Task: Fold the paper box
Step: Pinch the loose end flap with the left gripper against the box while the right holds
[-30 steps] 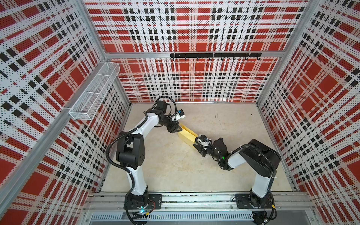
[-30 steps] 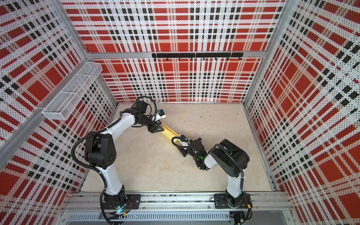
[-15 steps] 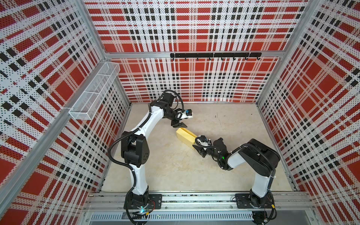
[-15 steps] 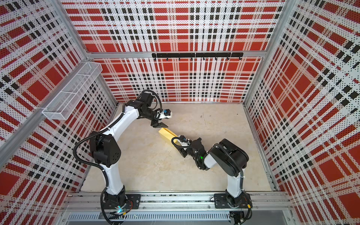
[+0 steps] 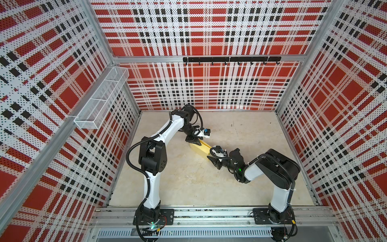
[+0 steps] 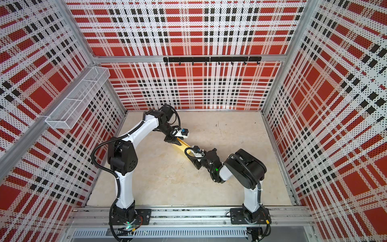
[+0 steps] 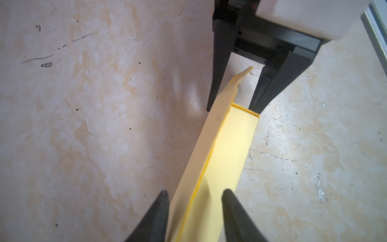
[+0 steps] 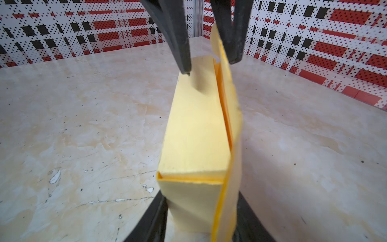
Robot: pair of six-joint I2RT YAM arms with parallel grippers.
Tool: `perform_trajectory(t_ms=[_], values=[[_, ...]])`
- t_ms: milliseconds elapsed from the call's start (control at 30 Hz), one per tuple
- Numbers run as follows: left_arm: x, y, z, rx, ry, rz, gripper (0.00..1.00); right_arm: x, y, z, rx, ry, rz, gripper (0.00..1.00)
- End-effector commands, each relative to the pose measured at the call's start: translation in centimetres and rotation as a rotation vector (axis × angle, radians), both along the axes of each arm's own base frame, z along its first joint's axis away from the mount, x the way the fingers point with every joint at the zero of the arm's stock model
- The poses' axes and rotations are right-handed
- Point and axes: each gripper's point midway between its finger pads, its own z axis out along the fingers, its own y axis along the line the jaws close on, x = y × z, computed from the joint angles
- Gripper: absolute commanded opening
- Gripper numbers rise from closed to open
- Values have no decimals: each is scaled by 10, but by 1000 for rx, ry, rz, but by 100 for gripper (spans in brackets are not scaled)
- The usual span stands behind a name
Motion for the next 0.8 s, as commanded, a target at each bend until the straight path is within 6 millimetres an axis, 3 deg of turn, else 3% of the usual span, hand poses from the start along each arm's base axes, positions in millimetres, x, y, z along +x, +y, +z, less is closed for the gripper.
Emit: perform_trajectory(t_ms=[0, 400, 767], values=[[-10, 4, -16, 34, 40, -48, 30, 4, 2, 6, 27, -29, 4, 47], [-18, 10, -29, 58, 60, -73, 17, 9, 1, 9, 57, -39, -7, 47], [-25, 12, -34, 60, 76, -88, 16, 14, 3, 11, 84, -55, -15, 55]])
